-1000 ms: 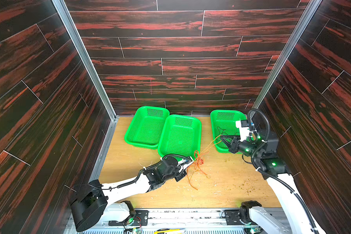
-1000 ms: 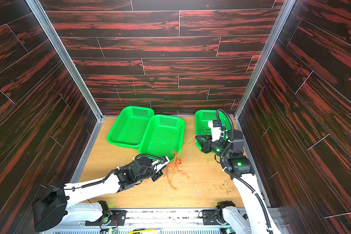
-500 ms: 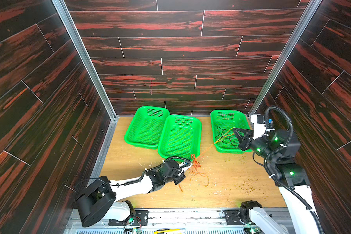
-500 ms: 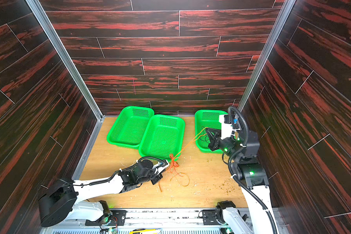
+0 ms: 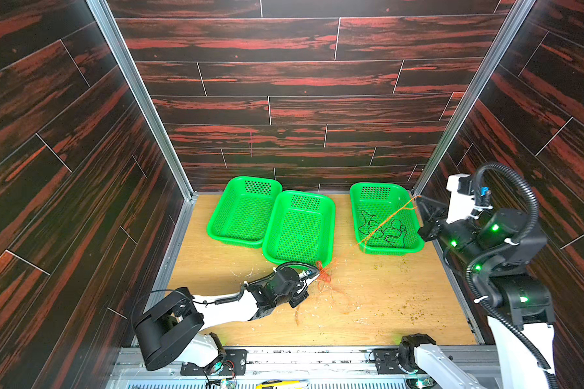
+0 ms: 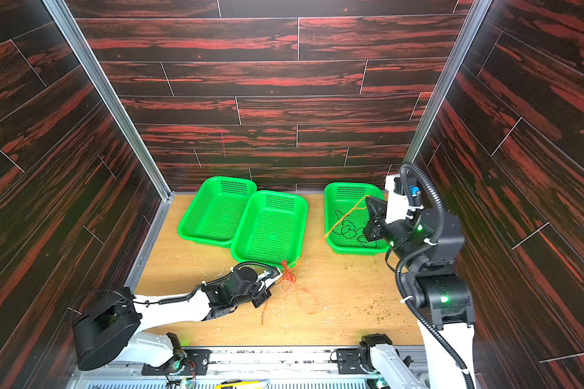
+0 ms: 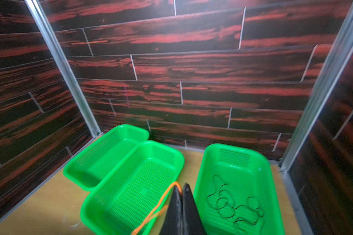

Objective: Untangle and sort cables by color
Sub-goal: Untie the cable.

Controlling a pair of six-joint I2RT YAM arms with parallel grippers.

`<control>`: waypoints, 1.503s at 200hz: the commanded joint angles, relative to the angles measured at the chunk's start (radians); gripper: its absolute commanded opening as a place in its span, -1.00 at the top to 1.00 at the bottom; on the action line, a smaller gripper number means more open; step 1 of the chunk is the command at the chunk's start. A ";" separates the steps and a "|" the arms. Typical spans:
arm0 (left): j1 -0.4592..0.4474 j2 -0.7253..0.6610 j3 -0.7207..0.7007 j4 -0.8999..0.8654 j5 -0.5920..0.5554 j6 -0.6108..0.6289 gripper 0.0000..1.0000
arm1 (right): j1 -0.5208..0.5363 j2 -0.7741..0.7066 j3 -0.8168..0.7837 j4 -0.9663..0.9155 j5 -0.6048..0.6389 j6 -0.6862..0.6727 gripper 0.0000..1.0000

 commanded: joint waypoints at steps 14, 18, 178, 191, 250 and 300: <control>0.003 0.018 -0.016 -0.035 -0.016 0.000 1.00 | -0.011 0.058 0.129 -0.022 0.074 -0.082 1.00; 0.005 0.019 -0.017 -0.033 -0.016 0.001 1.00 | -0.012 0.065 0.141 -0.026 0.070 -0.087 1.00; 0.047 0.101 0.015 -0.071 -0.027 -0.017 1.00 | -0.100 0.271 0.537 -0.148 0.040 -0.150 1.00; 0.049 0.102 0.023 -0.079 -0.026 -0.020 1.00 | -0.100 0.287 0.555 -0.169 0.028 -0.153 1.00; 0.063 0.137 0.050 -0.126 -0.035 -0.024 1.00 | -0.104 0.310 0.619 -0.194 0.096 -0.191 1.00; 0.084 0.167 0.066 -0.152 -0.036 -0.033 1.00 | -0.104 0.332 0.688 -0.192 0.118 -0.214 1.00</control>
